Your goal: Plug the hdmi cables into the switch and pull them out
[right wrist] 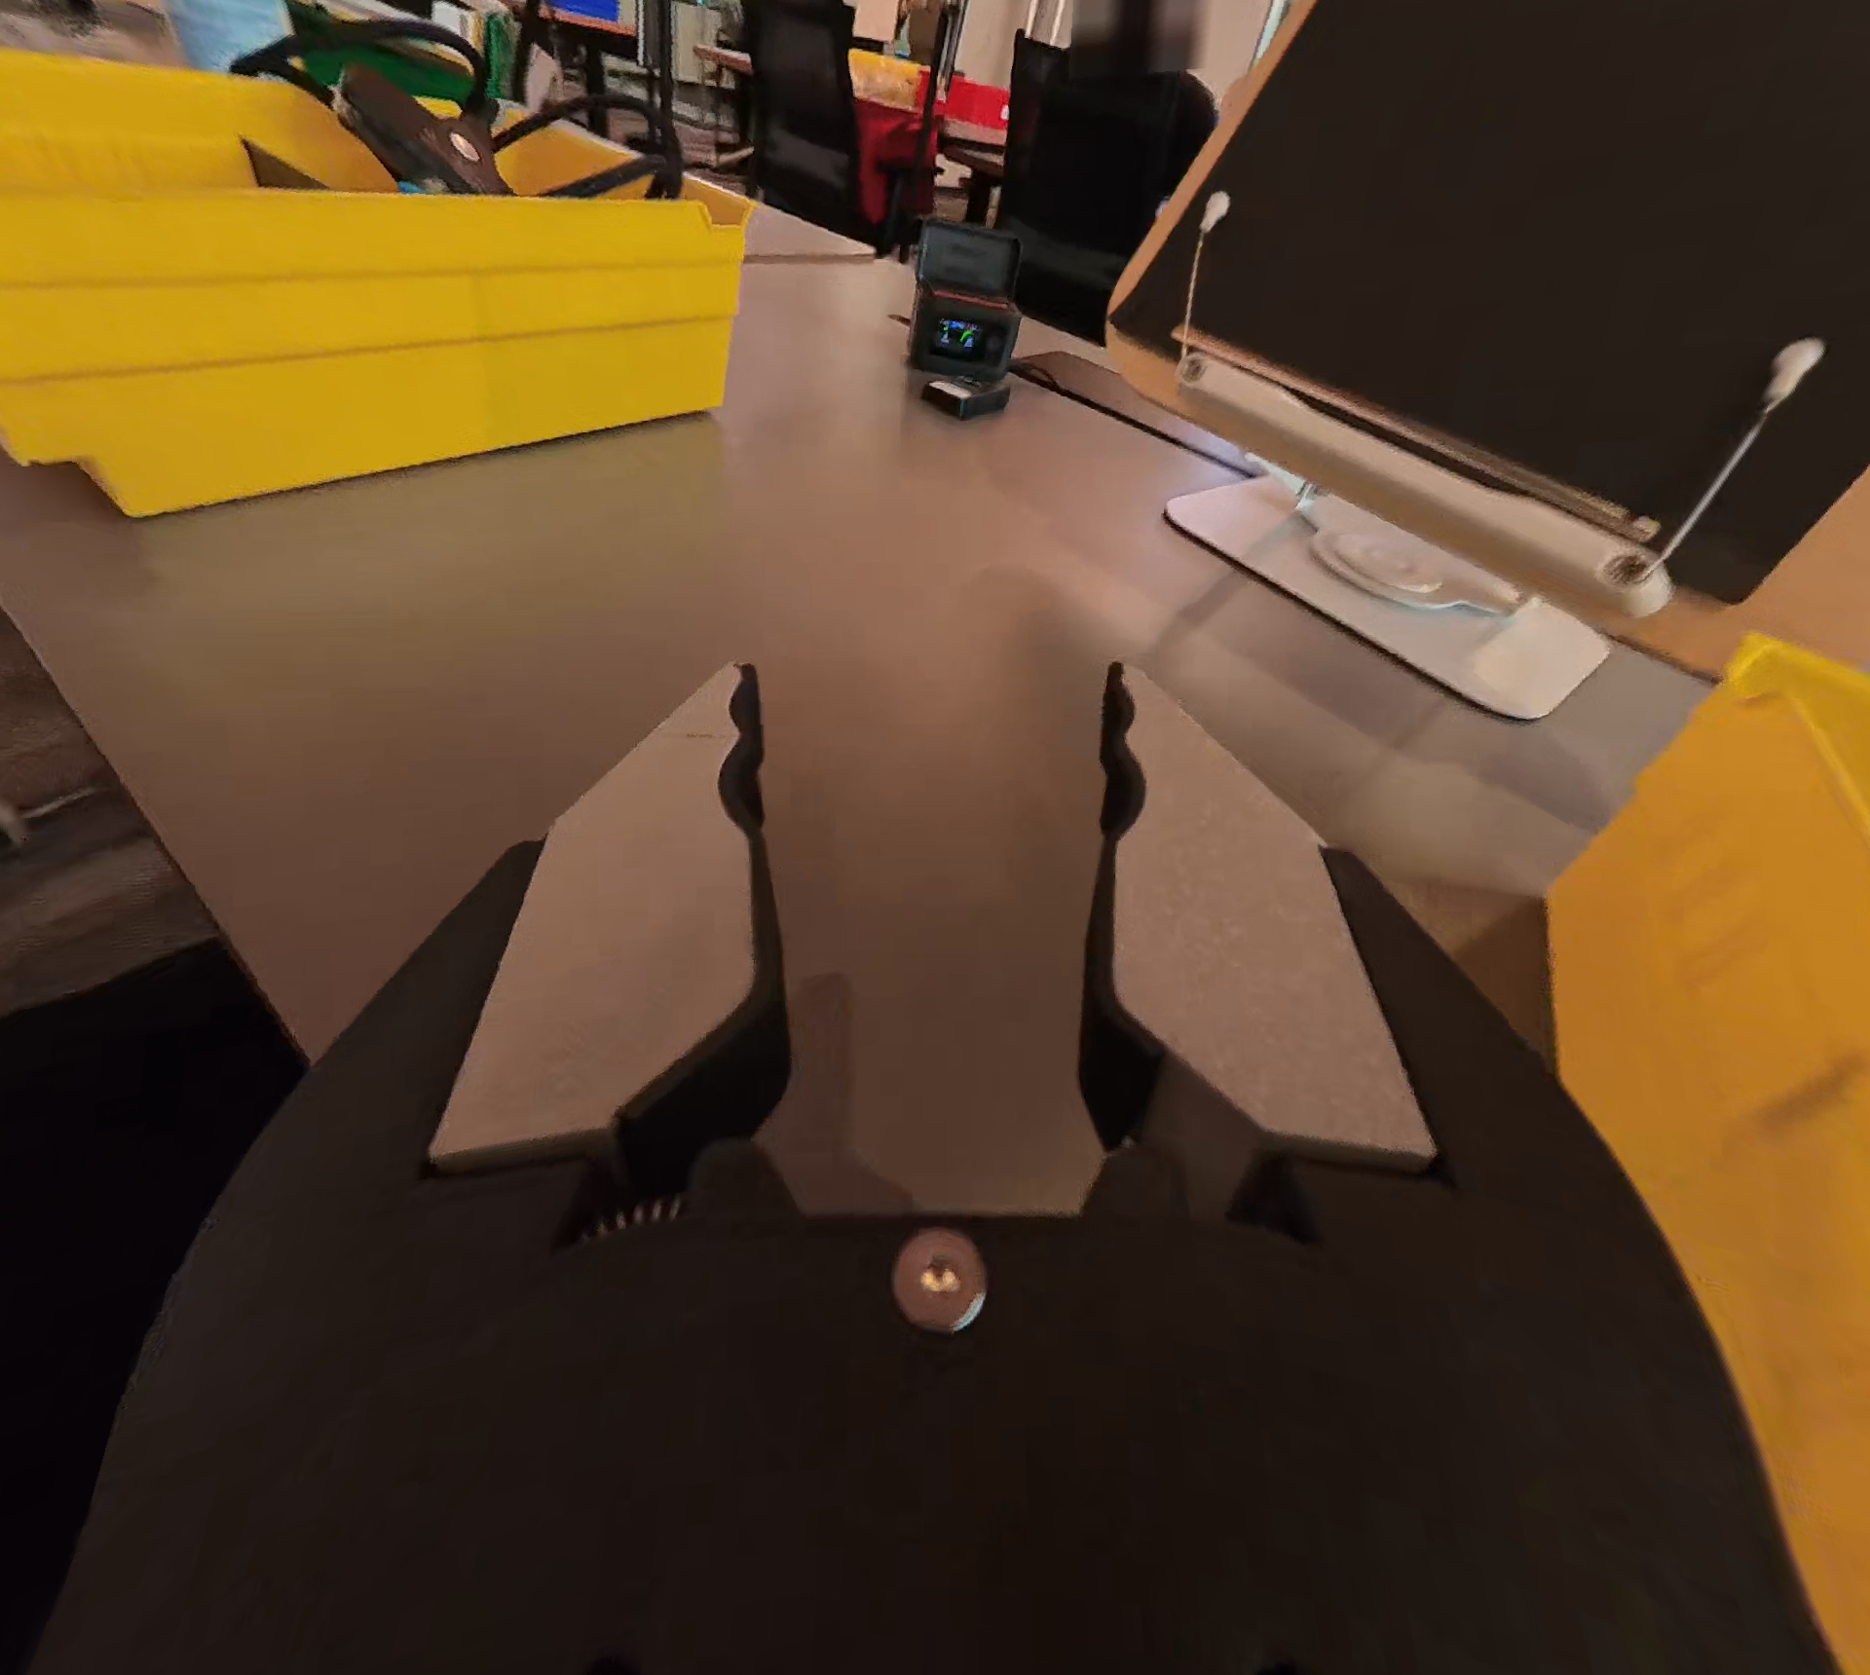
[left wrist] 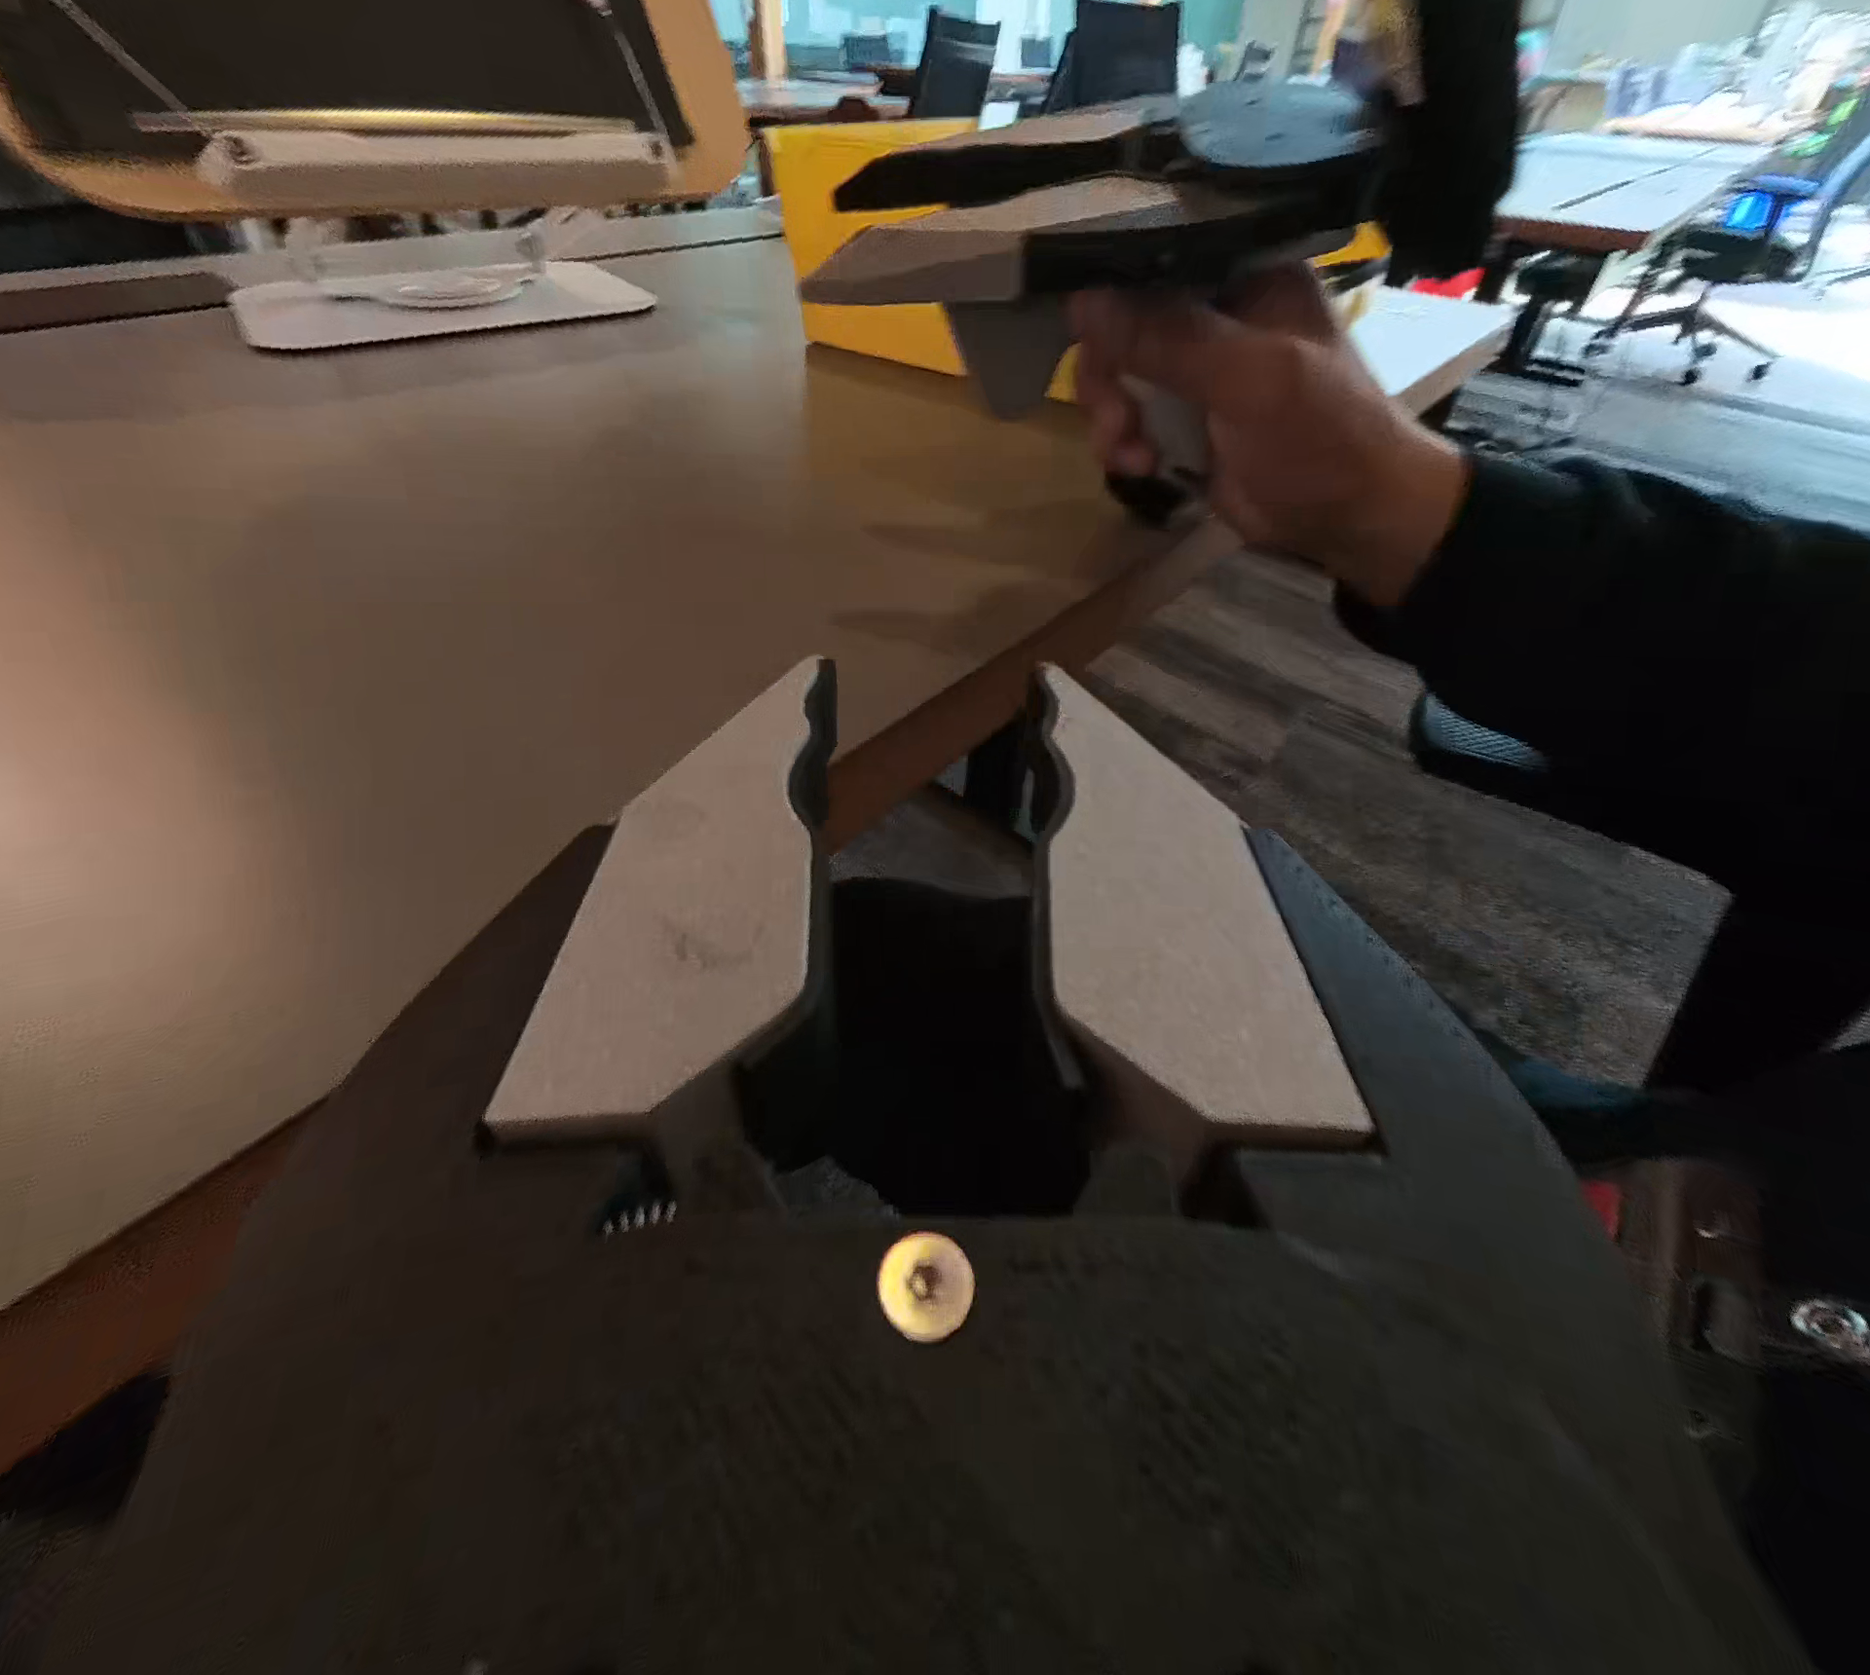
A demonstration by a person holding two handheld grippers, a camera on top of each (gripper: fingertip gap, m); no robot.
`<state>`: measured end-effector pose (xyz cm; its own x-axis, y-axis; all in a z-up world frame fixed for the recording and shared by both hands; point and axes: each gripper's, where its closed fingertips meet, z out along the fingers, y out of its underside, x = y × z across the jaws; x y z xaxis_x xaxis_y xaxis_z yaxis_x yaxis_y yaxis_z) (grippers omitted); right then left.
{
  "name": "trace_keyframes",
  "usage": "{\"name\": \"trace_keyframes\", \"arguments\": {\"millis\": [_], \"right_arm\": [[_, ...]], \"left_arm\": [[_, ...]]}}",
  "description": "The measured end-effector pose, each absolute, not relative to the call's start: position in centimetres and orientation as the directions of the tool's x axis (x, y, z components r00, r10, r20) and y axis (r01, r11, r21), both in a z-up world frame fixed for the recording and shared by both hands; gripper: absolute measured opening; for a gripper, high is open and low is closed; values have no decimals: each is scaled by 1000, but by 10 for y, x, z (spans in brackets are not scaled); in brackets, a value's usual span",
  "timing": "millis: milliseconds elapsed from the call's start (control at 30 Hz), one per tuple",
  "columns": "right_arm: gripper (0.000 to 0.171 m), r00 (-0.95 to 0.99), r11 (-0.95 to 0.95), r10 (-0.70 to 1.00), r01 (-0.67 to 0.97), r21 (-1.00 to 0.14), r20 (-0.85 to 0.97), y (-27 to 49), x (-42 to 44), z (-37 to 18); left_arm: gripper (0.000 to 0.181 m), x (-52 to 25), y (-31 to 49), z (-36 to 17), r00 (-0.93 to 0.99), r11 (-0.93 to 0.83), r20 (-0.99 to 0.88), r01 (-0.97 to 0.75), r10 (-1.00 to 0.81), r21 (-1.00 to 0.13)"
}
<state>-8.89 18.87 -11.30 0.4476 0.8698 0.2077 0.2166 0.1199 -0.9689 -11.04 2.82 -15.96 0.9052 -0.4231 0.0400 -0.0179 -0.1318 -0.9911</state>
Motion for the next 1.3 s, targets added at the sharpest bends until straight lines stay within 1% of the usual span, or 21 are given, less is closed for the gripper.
{"name": "trace_keyframes", "arguments": {"millis": [167,200,233,300,333,433,533,733,867,1100,1300], "right_arm": [[77,416,-5,907,183,-983,73,196,-89,-118],[82,406,-26,913,183,-983,51,196,-89,-119],[83,397,-39,917,185,-982,39,196,-90,-120],[80,389,-28,920,193,-981,51,195,-92,-121],[79,389,-14,919,199,-980,66,194,-92,-121],[78,388,13,917,213,-977,97,192,-93,-121],[77,376,-10,924,210,-978,72,192,-94,-122],[71,356,-32,933,205,-978,44,192,-94,-123],[67,353,-29,935,191,-981,41,191,-93,-121],[67,340,-55,941,184,-981,11,191,-93,-121],[68,335,-58,942,191,-980,10,191,-94,-122]], "left_arm": [[32,-86,12,-175,882,-79,-28,-74,-470,-994],[29,-86,9,-179,886,-68,-47,-88,-461,-994],[26,-87,7,-181,888,-48,-60,-92,-455,-995],[26,-84,6,-184,879,-49,-65,-100,-473,-994],[30,-82,6,-188,869,-71,-65,-114,-490,-991],[30,-78,5,-199,854,-97,-76,-147,-515,-984],[28,-77,6,-212,854,-131,-109,-202,-509,-971],[26,-70,6,-222,844,-158,-121,-235,-523,-959],[25,-71,7,-224,849,-164,-122,-237,-514,-957],[24,-78,9,-224,867,-178,-116,-227,-485,-957],[27,-83,11,-229,877,-199,-127,-243,-462,-950]]}}
